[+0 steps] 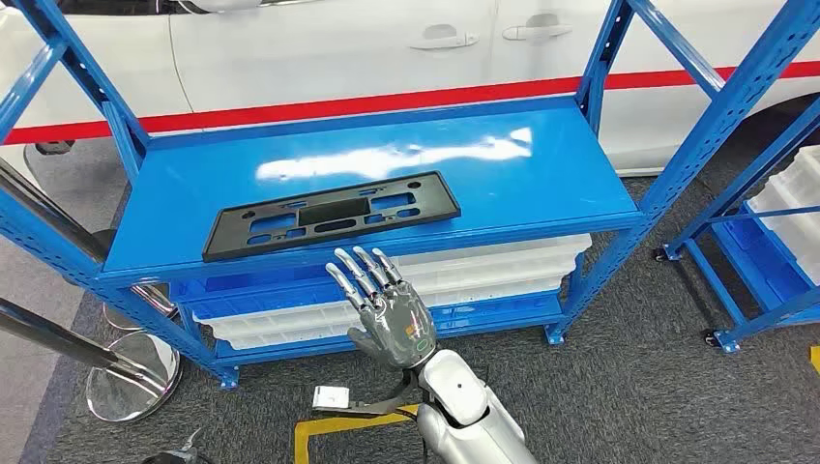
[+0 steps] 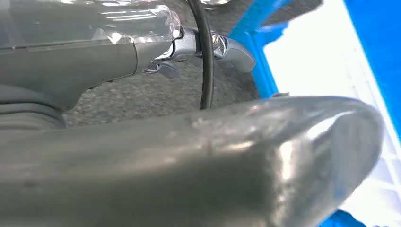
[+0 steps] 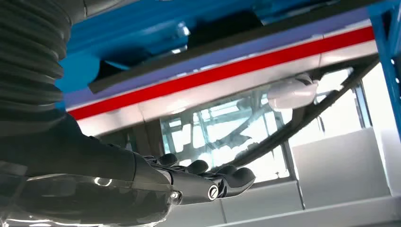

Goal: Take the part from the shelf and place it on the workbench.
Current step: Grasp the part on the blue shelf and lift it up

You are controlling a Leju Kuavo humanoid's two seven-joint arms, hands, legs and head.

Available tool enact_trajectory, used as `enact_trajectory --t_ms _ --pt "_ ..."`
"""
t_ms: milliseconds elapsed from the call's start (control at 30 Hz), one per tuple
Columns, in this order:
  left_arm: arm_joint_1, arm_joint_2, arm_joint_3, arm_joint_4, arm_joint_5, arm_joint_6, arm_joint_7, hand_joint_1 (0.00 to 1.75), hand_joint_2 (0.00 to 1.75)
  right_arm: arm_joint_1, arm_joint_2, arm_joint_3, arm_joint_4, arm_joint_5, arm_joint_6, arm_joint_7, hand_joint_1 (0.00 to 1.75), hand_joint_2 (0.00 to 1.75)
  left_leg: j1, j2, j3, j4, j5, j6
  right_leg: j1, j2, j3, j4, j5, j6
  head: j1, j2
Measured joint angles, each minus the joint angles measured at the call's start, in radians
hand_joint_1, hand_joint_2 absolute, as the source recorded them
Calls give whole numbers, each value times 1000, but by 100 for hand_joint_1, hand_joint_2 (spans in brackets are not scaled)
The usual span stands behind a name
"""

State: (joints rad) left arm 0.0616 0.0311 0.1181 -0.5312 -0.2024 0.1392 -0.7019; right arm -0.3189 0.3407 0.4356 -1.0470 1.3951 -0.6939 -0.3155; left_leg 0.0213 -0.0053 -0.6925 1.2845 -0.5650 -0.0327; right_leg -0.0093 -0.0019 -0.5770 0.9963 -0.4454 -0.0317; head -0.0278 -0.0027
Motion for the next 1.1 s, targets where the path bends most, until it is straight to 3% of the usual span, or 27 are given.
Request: enact_trajectory --t_ms 67,133,200,300,367,433,467,500,533,567,600,667,733,833,900,967,1000,1033,1100 --pt "-2 3 7 0 2 9 0 0 0 -2 1 0 7 -6 0 1 0 175 4 1 34 -76 45 -4 -3 0 1 4 -3 5 0 0" --pt "-20 8 25 8 9 28 13 0 0 -13 4 1 23 -32 0 -2 0 175 8 -1 92 -204 99 -8 -3 0 -2 16 -11 17 0 0" --pt "-59 13 51 51 13 57 69 0 0 -33 10 10 42 -79 -1 -6 0 175 6 -5 112 -256 111 3 0 -1 -8 24 -13 29 0 0" --pt "-115 15 77 138 -14 94 186 0 0 -71 17 52 70 -136 -1 19 0 175 3 -6 107 -258 117 29 -1 0 -15 31 -16 43 0 0" --pt "-139 13 79 178 -35 99 230 0 0 -93 20 82 84 -143 -2 39 0 175 3 -3 105 -262 122 44 -3 1 -44 94 -57 49 0 0" --pt "-152 8 79 207 -41 94 246 0 0 -106 21 102 99 -136 -2 51 0 175 0 -2 103 -261 123 52 -3 1 -106 226 -121 52 0 0" --pt "-155 4 79 218 -42 90 248 0 0 -108 21 109 107 -131 -2 56 0 175 -3 -2 102 -261 123 54 -3 1 -136 284 -140 51 0 0" --pt "-157 1 79 226 -44 85 249 0 0 -110 21 114 115 -127 -2 60 0 175 -6 -2 102 -261 123 55 -2 1 -152 313 -141 49 0 0" --pt "-159 -3 79 233 -46 79 248 0 0 -111 21 120 123 -123 -2 66 0 175 -9 -3 102 -261 123 55 0 1 -149 302 -122 44 0 0" --pt "-161 -6 79 238 -48 71 245 0 0 -115 21 126 130 -121 -2 72 0 175 -12 -4 103 -261 123 55 4 1 -126 253 -89 36 0 0" --pt "-165 -9 79 242 -49 62 240 0 0 -119 22 132 136 -121 -2 79 0 175 -15 -5 104 -261 123 56 9 2 -92 179 -52 24 0 0" --pt "-173 -17 79 249 -48 42 226 0 0 -128 24 143 148 -123 -3 91 0 175 -20 -5 104 -261 121 53 18 -1 -37 60 -10 3 0 0" --pt "-179 -21 81 255 -47 25 217 0 0 -132 27 153 159 -126 -3 99 0 175 -19 -3 102 -263 120 46 23 -3 -24 28 -7 -2 0 0" --pt "-183 -24 83 261 -47 19 214 0 0 -134 31 160 171 -126 -3 106 0 175 -17 0 100 -246 105 32 15 -3 -13 7 1 -4 0 0" --pt "-185 -26 84 265 -47 17 216 0 0 -136 34 166 177 -122 -3 112 0 175 -13 0 60 -156 54 23 9 -5 -3 -4 5 -7 0 0" --pt "-184 -25 87 270 -47 11 222 0 0 -136 35 172 185 -116 -3 120 0 175 -8 0 -4 -28 1 12 7 -5 -1 -3 3 -8 0 0" --pt "-183 -25 89 272 -46 9 225 0 0 -136 35 174 189 -114 -3 122 0 175 -4 0 -24 6 -4 7 6 -5 0 -2 1 -7 0 0" --pt "-182 -25 90 274 -47 7 226 0 0 -135 35 175 192 -112 -3 124 0 175 -1 1 -27 5 11 2 5 -4 0 0 -2 -5 0 0" --pt "-182 -25 94 277 -47 6 228 0 0 -136 35 176 197 -110 -3 126 0 175 8 3 21 -107 82 -6 1 -3 4 8 -11 4 0 0"
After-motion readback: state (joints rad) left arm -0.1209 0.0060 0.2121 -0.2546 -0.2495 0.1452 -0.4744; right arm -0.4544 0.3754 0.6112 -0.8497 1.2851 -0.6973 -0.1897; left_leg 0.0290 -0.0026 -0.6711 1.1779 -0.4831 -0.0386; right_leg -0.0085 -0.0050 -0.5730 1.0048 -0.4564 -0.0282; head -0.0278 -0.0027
